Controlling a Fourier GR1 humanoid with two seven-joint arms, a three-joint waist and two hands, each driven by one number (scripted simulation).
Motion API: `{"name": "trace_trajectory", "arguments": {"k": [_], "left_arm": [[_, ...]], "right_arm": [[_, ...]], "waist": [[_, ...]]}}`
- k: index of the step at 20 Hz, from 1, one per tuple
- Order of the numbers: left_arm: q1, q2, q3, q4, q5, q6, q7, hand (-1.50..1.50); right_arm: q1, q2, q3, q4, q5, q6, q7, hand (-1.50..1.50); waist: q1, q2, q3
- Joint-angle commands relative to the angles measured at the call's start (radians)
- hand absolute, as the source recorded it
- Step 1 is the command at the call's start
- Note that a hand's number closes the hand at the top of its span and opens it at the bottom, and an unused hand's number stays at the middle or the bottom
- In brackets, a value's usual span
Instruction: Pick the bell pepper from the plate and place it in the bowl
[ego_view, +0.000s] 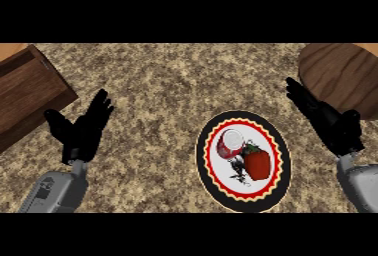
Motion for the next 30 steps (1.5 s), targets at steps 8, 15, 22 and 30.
{"name": "trace_trajectory", "arguments": {"k": [8,15,22,30], "left_arm": [[0.037,-0.035,-0.058,-0.095,0.011,-0.075,-0.036,0.00],[0.059,-0.044,-0.111,-0.131,0.003,-0.134,-0.049,0.00],[0.056,-0.070,-0.144,-0.176,-0.015,-0.112,-0.034,0.00],[0.071,-0.058,-0.167,-0.187,-0.022,-0.148,-0.028,0.00]], "right_arm": [[0.213,-0.084,-0.133,-0.114,0.441,-0.529,0.160,1.50],[0.426,0.124,0.247,-0.435,0.844,-0.714,0.178,-1.50],[0.435,0.065,0.247,-0.439,1.221,-0.454,0.631,-1.50],[0.262,0.279,0.370,-0.537,1.319,0.040,1.118,-1.50]], "waist": [[-0.146,-0.060,-0.011],[-0.037,-0.036,-0.005],[-0.029,-0.034,-0.011],[0.017,-0.026,-0.006]]}}
